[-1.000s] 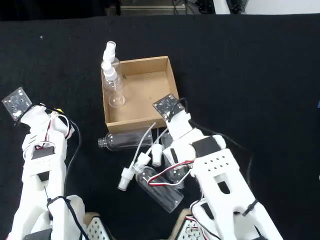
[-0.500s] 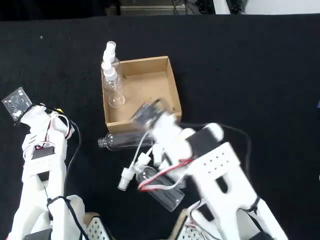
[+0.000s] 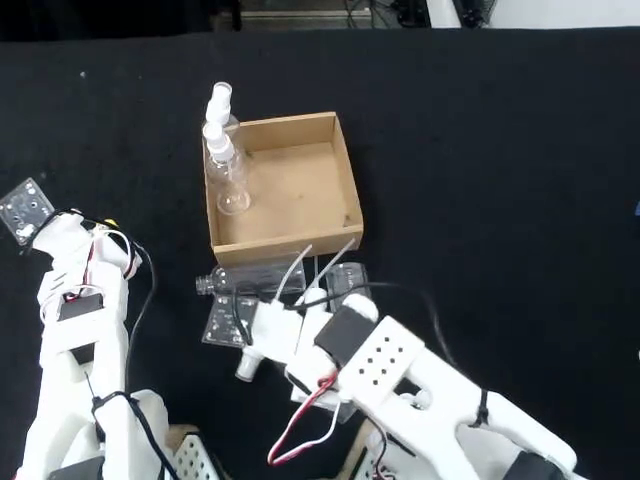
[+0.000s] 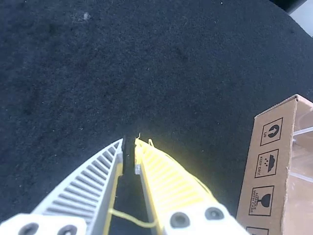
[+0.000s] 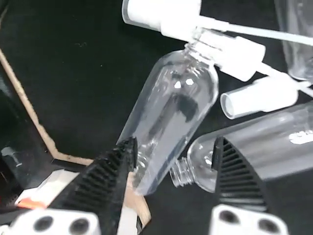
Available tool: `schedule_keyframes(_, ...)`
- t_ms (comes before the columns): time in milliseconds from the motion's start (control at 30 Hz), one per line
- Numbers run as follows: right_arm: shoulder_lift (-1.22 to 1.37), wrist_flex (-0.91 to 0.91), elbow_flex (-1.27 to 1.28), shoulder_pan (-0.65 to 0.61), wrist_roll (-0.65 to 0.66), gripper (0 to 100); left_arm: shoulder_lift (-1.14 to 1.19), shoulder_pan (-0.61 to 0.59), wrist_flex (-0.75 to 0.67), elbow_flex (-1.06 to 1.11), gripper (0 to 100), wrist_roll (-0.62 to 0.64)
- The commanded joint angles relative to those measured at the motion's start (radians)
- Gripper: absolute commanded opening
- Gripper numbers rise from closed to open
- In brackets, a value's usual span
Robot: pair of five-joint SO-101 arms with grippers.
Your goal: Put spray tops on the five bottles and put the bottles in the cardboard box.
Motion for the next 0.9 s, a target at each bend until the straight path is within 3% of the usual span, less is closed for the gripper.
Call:
schedule_keyframes(0,-0.021,-0.080,0.039,-0.017,0.003,23.7,-0.029,-0.008,-0.021,-0.005,3,0.006)
schedule_keyframes(500,-0.021,-0.157,0.133,-0.017,0.012,23.6,-0.029,-0.008,-0.021,-0.004,3,0.006)
schedule_keyframes(633,-0.021,-0.137,0.090,-0.017,0.012,12.3,-0.029,-0.010,-0.021,-0.004,3,0.005)
schedule_keyframes(733,-0.022,-0.084,0.022,-0.017,0.012,4.7,-0.029,-0.010,-0.021,-0.004,3,0.005)
schedule_keyframes(867,-0.028,0.078,-0.142,-0.015,0.012,7.5,-0.029,-0.010,-0.021,-0.004,3,0.005)
